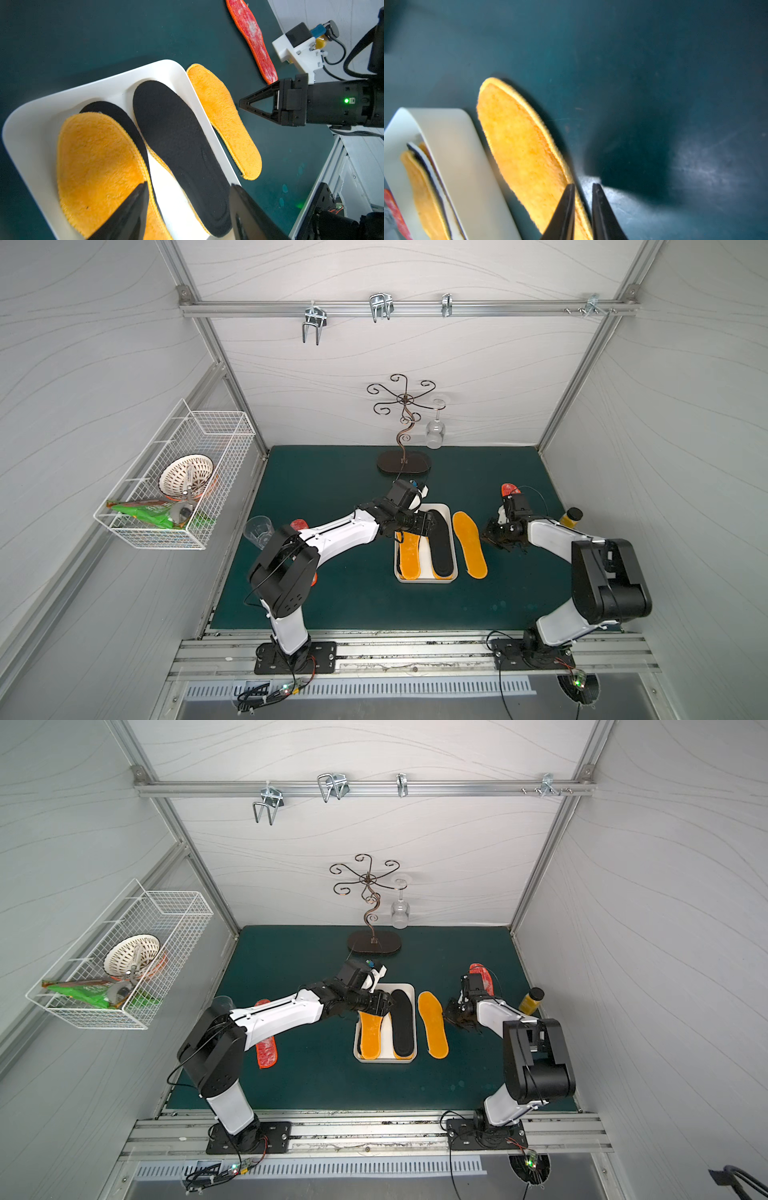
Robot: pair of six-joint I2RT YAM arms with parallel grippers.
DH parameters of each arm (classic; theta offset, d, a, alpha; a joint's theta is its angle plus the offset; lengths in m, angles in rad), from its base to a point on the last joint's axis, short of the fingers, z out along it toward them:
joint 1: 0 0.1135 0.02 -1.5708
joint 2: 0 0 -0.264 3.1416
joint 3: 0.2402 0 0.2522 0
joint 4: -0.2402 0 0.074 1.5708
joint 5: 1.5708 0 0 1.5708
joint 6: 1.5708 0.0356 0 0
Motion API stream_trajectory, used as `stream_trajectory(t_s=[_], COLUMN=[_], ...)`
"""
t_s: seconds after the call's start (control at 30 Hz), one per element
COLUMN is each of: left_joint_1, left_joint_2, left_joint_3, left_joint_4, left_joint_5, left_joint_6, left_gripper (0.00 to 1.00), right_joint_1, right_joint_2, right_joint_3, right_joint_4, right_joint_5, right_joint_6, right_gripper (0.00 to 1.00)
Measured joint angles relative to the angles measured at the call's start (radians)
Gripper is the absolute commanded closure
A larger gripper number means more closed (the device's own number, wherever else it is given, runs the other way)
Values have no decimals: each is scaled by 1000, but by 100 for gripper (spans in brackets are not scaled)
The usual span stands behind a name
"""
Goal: Put the insoles into the storage box
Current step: Pick up the insole from the center of the board.
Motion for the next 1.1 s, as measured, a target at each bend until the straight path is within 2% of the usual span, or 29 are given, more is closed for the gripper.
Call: stream_trajectory(t_s=[0.03,0.17,0.3,0.5,0.9,1.0,1.1], left_joint_1=[0,0,0,0,0,0,0], left_joint_2=[-14,-53,-75,-80,-87,-87,-87], left_joint_3=[-13,-40,-55,-59,-59,-59,-59], left_joint_4=[0,1,1,0,-7,-7,-7], left_joint_5=[-3,-11,-18,-20,-21,-21,-20], left_joint_6=[0,0,0,0,0,-1,-1], left_gripper=[33,33,33,33,33,33,33], right_joint_1=[0,5,49,122,124,134,139], right_joint_2=[-6,-2,48,98,93,108,123], right_joint_3=[1,22,68,108,128,146,160], right_joint_4=[-3,-21,-43,-77,-149,-174,-178], right_joint_5=[-3,-14,-9,38,137,136,133], right_joint_6=[-3,-37,-73,-98,-119,-136,-144], right_gripper=[48,44,45,52,46,50,60])
